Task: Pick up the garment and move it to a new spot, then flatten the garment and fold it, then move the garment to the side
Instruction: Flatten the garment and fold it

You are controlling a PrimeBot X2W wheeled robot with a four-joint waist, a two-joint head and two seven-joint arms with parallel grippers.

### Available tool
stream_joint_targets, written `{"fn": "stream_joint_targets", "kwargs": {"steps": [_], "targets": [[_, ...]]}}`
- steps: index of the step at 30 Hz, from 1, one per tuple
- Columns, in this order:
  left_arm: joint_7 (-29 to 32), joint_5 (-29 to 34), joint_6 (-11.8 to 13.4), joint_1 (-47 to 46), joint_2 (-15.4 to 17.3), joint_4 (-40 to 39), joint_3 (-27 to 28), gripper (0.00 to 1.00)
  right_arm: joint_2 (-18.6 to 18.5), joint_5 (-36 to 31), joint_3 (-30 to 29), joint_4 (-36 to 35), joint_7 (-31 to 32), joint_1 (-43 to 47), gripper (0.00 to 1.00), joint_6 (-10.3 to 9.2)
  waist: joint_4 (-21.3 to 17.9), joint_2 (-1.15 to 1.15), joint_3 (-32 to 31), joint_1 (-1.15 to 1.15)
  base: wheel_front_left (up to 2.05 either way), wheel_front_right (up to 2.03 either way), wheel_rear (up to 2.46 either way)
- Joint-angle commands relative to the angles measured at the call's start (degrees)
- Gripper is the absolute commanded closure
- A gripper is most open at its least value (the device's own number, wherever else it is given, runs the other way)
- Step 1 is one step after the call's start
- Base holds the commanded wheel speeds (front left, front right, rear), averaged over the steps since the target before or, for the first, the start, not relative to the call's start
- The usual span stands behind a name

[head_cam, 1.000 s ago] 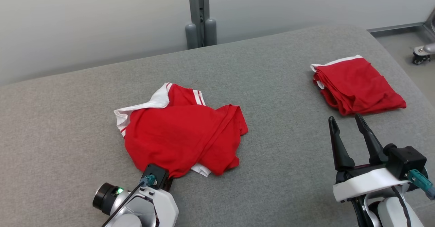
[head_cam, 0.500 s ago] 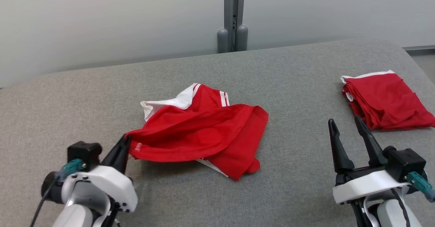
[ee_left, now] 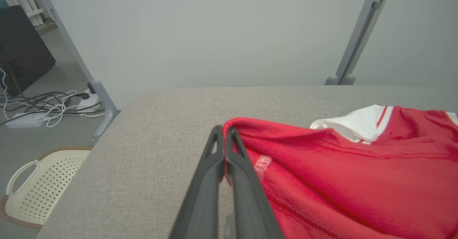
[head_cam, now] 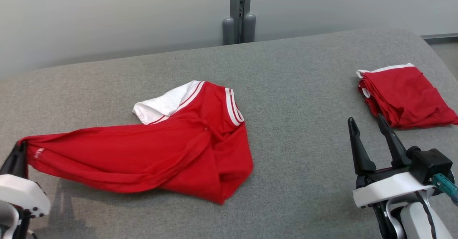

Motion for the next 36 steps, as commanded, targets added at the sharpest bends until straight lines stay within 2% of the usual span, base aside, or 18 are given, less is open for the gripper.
{"fn": "stream_joint_targets", "kwargs": {"steps": [1,6,11,12,13,14,17,21,28,31,36], "targets": [[-1.05,0.23,0.20,-1.62,1.42,2.48,1.21,1.00,-0.51,0.29,-0.07,-0.12,-0.24,-0.51,0.00,0.01,-0.60,0.00,0.59,0.00,0.00,0.00,0.00],[-3.01,0.87,0.86,-3.80,3.84,8.89,2.87,1.00,-0.57,0.28,0.01,-0.14,-0.24,-0.92,0.00,0.01,-1.19,0.00,1.15,0.00,0.00,0.00,0.00],[-3.23,2.19,3.89,-5.41,5.43,14.87,3.77,1.00,-0.61,0.40,-0.35,0.40,-0.24,-0.94,0.00,0.01,-1.40,0.00,1.08,0.00,0.00,0.00,0.00],[-2.79,2.18,4.32,-5.62,5.30,15.73,3.77,0.93,-0.55,0.37,-0.43,0.51,-0.24,-0.88,0.00,0.01,-1.33,0.00,0.96,0.00,0.00,0.00,0.00],[-2.43,2.14,4.56,-5.77,5.01,16.34,3.53,0.54,-0.46,0.32,-0.50,0.64,-0.24,-0.78,0.00,0.01,-1.21,0.00,0.78,0.00,0.00,0.00,0.00],[-2.53,2.06,3.85,-6.06,4.67,16.21,3.02,0.00,-0.36,0.25,-0.58,0.73,-0.24,-0.67,0.00,0.01,-1.06,0.00,0.61,0.00,0.00,0.00,0.00],[-2.66,1.50,2.28,-6.35,3.66,15.20,1.77,0.00,-0.20,0.29,-0.59,0.89,-0.24,-0.39,0.00,0.01,-0.39,0.00,0.14,0.00,0.00,0.00,0.00],[-2.32,2.01,1.43,-5.66,3.19,12.29,0.23,0.00,0.02,0.30,-0.21,1.09,-0.24,0.09,0.00,0.01,0.50,0.00,-0.74,0.00,0.00,0.00,0.00],[-2.24,4.42,2.61,-2.61,2.37,0.65,-2.80,0.00,0.28,0.10,-0.08,1.30,-0.24,0.79,0.00,0.01,1.59,0.00,-1.96,0.00,0.00,0.00,0.00],[-2.09,5.58,3.62,-0.79,0.18,-5.65,-5.40,0.00,0.50,0.21,0.27,1.41,-0.24,0.96,0.00,0.01,1.86,0.00,-2.34,0.00,0.00,0.00,0.00],[-1.53,6.54,4.07,1.66,-3.58,-11.55,-9.78,0.00,0.65,0.49,0.65,1.53,-0.24,1.29,0.00,0.01,2.12,0.00,-2.76,0.00,0.00,0.00,0.00]]}}
